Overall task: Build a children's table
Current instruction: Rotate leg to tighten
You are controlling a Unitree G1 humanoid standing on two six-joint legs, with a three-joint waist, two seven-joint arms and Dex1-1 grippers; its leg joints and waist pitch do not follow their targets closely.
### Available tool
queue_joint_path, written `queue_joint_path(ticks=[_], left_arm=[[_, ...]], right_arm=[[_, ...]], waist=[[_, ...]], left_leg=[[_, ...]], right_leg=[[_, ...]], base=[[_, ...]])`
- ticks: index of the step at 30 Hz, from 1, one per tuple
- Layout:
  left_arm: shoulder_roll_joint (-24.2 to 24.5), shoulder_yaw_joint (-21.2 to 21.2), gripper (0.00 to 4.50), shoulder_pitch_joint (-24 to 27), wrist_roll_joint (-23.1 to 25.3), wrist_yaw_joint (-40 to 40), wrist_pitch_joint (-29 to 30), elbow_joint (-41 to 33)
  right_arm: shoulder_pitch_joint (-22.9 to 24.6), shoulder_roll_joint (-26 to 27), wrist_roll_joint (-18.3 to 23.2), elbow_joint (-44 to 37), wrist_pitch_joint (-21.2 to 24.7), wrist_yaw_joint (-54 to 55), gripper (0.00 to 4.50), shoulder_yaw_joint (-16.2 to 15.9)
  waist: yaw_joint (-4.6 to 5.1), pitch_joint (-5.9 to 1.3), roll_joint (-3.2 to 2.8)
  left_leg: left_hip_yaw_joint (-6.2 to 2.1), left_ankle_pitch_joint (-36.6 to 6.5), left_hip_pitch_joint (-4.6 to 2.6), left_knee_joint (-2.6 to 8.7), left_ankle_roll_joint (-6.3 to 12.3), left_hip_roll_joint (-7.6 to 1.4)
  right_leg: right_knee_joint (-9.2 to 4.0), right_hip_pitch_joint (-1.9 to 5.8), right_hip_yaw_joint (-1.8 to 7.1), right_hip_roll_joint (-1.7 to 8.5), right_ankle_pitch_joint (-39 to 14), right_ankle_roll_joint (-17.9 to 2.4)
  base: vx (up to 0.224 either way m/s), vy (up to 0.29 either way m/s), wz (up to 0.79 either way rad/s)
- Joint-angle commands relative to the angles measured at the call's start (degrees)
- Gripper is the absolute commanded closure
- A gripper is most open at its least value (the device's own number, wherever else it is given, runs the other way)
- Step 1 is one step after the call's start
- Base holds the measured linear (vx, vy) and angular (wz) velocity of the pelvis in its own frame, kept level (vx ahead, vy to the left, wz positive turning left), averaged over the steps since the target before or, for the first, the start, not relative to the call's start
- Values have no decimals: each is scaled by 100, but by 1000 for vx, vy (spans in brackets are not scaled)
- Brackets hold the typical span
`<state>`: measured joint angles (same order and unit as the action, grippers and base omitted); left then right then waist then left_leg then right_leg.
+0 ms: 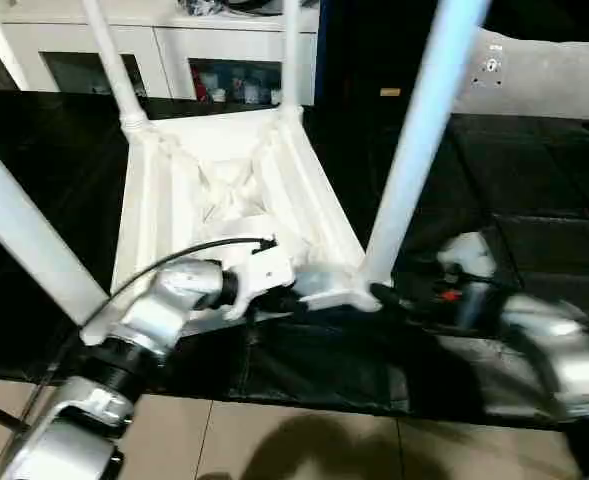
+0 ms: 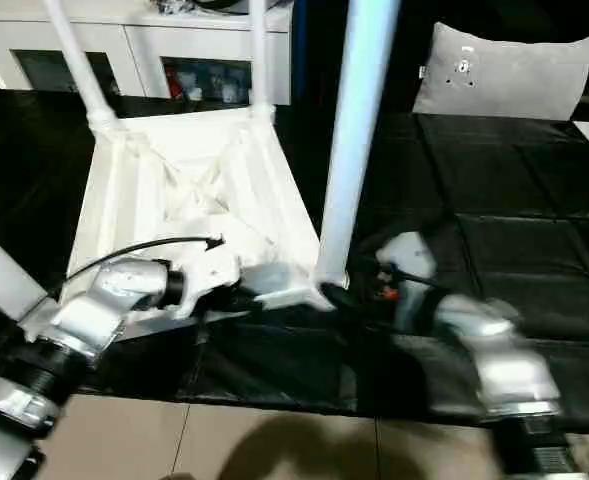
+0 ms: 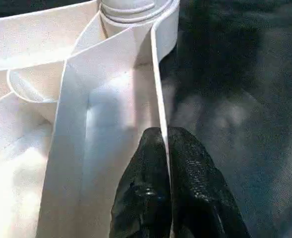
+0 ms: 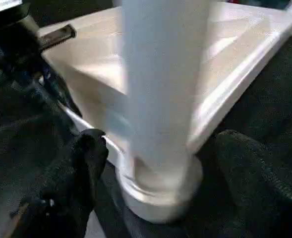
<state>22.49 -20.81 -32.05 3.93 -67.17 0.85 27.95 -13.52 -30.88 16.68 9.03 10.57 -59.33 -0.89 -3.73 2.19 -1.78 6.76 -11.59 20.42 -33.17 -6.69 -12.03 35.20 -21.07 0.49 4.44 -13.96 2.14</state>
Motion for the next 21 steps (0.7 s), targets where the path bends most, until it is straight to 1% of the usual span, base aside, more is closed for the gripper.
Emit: queue_joint_path(ticks=[1, 2, 3, 4, 5, 6, 7, 8, 9, 10, 11, 12, 13, 14, 15, 17, 18, 19, 20, 21], left_arm=[[19, -235, 450, -10, -143, -685, -430, 13], [29, -237, 450, -21, -200, -819, -508, 19], [29, -237, 450, -21, -200, -819, -508, 19], [76, -302, 450, -40, -181, -955, -573, 43], [150, -405, 450, -57, -119, -1095, -673, 61], [225, -519, 450, -76, -49, -1241, -783, 83], [261, -593, 450, -90, -26, -1366, -876, 97], [259, -605, 450, -98, -34, -1403, -886, 97], [259, -605, 450, -98, -34, -1403, -886, 97], [267, -641, 450, -107, -51, -1483, -927, 72], [275, -661, 450, -110, -59, -1524, -949, 54], [274, -662, 450, -109, -61, -1532, -957, 54], [267, -665, 450, -103, -72, -1562, -982, 51], [264, -664, 450, -101, -77, -1570, -985, 49], [259, -651, 450, -96, -98, -1609, -967, 26], [250, -639, 450, -88, -171, -1716, -949, -22], [252, -642, 450, -85, -197, -1755, -942, -38], [254, -645, 450, -84, -207, -1769, -941, -43], [254, -646, 450, -84, -211, -1774, -941, -44], [254, -639, 450, -59, -221, -1761, -923, -53]], right_arm=[[30, -210, 175, -162, -146, -767, 66, -169], [20, -276, 202, -165, -148, -951, 83, -206], [20, -276, 202, -165, -148, -951, 93, -206], [-23, -318, 193, -110, -189, -1104, 102, -258], [-83, -347, 150, -33, -244, -1227, 105, -332], [-164, -363, 99, 58, -300, -1345, 114, -425], [-242, -363, 74, 122, -318, -1452, 139, -528], [-270, -362, 75, 138, -319, -1492, 139, -563], [-270, -362, 75, 138, -319, -1492, 146, -563], [-314, -350, 75, 167, -309, -1589, 151, -654], [-336, -336, 80, 190, -304, -1662, 159, -709], [-339, -330, 79, 201, -308, -1681, 171, -722], [-351, -307, 76, 249, -318, -1762, 183, -778], [-353, -301, 75, 263, -320, -1787, 183, -795], [-351, -293, 81, 279, -307, -1861, 189, -826], [-351, -299, 123, 285, -280, -1997, 204, -866], [-350, -309, 156, 276, -249, -2072, 220, -890], [-350, -314, 172, 272, -235, -2103, 229, -901], [-350, -316, 178, 271, -229, -2116, 229, -905], [-329, -316, 183, 272, -232, -2140, 239, -931]], waist=[[3, -343, 69], [-17, -347, 46], [-20, -350, 43], [-38, -354, 32], [-48, -355, 19], [-72, -351, 25], [-98, -358, 27], [-115, -357, 18], [-127, -358, 48], [-147, -353, 68], [-161, -355, 49], [-165, -356, 47], [-170, -363, 77], [-171, -367, 67], [-176, -371, 39], [-176, -381, 58], [-178, -385, 61], [-194, -390, 79], [-195, -392, 81], [-210, -395, 22]], left_leg=[[206, -192, 22, 277, 436, 97], [207, -233, 15, 271, 516, 83], [210, -186, 19, 266, 543, 76], [211, -107, 11, 258, 591, 65], [207, -89, 8, 257, 603, 56], [214, -88, 3, 253, 627, 46], [207, -85, 5, 247, 631, 42], [212, -79, -3, 251, 628, 39], [217, -82, -11, 246, 636, 32], [230, -94, -18, 242, 663, 29], [225, -95, -6, 245, 676, 28], [225, -94, -7, 247, 674, 23], [226, -63, -6, 239, 689, 25], [226, -43, -4, 236, 701, 26], [224, -1, -4, 228, 718, 27], [231, 61, 2, 213, 767, 28], [233, 110, 9, 207, 786, 33], [238, 200, 15, 194, 866, 30], [241, 222, 14, 188, 891, 31], [228, 247, 19, 179, 922, 29]], right_leg=[[-266, 334, 10, 50, 1679, -1577], [-261, 330, 4, 61, 1639, -1650], [-249, 327, 4, 63, 1679, -1676], [-237, 306, -7, 63, 1736, -1721], [-232, 301, -9, 70, 1743, -1742], [-231, 287, -13, 72, 1710, -1768], [-215, 287, -22, 81, 1651, -1795], [-219, 278, -24, 80, 1620, -1793], [-205, 273, -24, 81, 1604, -1817], [-213, 263, -23, 87, 1577, -1828], [-208, 267, -29, 102, 1524, -1831], [-209, 262, -29, 107, 1504, -1825], [-198, 263, -33, 105, 1514, -1837], [-195, 262, -36, 110, 1528, -1844], [-190, 252, -43, 117, 1561, -1863], [-182, 259, -51, 115, 1664, -1896], [-175, 264, -53, 115, 1717, -1902], [-159, 262, -65, 123, 1809, -1931], [-158, 259, -67, 123, 1828, -1938], [-146, 252, -81, 133, 1829, -1952]], base=[[0, 0, 0], [0, 0, 0], [0, 0, 0], [0, 0, 0], [0, 0, 0], [0, 0, 0], [0, 0, 0], [0, 0, 0], [0, 0, 0], [0, 0, 0], [0, 0, 0], [0, 0, 0], [0, 0, 0], [0, 0, 0], [0, 0, 0], [0, 0, 0], [0, 0, 0], [0, 0, 0], [0, 0, 0], [0, 0, 0]])
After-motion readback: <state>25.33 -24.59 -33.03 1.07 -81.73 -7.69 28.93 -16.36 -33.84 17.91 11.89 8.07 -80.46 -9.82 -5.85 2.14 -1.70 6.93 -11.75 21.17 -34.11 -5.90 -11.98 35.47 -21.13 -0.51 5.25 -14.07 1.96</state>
